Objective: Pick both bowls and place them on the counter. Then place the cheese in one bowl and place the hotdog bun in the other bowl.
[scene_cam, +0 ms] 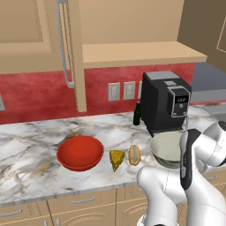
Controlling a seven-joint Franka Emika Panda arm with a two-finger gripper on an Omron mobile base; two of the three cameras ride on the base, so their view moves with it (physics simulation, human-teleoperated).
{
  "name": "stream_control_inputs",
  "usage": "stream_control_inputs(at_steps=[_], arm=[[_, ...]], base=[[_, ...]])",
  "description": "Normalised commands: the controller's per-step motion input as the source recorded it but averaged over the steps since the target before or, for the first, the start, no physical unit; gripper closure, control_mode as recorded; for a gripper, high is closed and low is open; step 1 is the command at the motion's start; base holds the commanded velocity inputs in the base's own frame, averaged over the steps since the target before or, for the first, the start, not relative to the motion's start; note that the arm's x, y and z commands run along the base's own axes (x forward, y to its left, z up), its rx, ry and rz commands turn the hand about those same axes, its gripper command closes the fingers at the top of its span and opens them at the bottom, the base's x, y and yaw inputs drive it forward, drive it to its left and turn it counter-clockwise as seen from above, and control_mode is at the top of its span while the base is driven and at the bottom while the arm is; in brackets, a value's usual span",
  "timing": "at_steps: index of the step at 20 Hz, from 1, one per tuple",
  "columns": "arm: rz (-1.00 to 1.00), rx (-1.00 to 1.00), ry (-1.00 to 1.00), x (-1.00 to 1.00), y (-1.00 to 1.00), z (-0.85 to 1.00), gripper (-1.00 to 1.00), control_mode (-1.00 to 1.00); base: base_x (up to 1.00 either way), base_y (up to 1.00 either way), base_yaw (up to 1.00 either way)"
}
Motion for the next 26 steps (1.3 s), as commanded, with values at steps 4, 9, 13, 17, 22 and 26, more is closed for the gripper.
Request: stream_control_inputs(at_steps=[4, 9, 13, 17, 22, 26], arm=[[0.0, 0.05, 0.0, 0.01, 0.0, -0.2, 1.0, -1.0], [0.0, 0.05, 0.0, 0.0, 0.0, -0.15, 1.0, -1.0], [0.0, 0.01, 0.0, 0.0, 0.0, 0.0, -1.0, -1.0], [0.0, 0.0, 0.0, 0.0, -0.02, 0.0, -1.0, -1.0], [0.0, 0.01, 0.01, 0.0, -0.02, 0.06, -1.0, -1.0], [0.0, 0.01, 0.03, -0.02, -0.01, 0.14, -1.0, -1.0]], base=[[0.0, 0.0, 0.0], [0.0, 0.0, 0.0], [0.0, 0.0, 0.0], [0.0, 0.0, 0.0], [0.0, 0.0, 0.0], [0.0, 0.0, 0.0]])
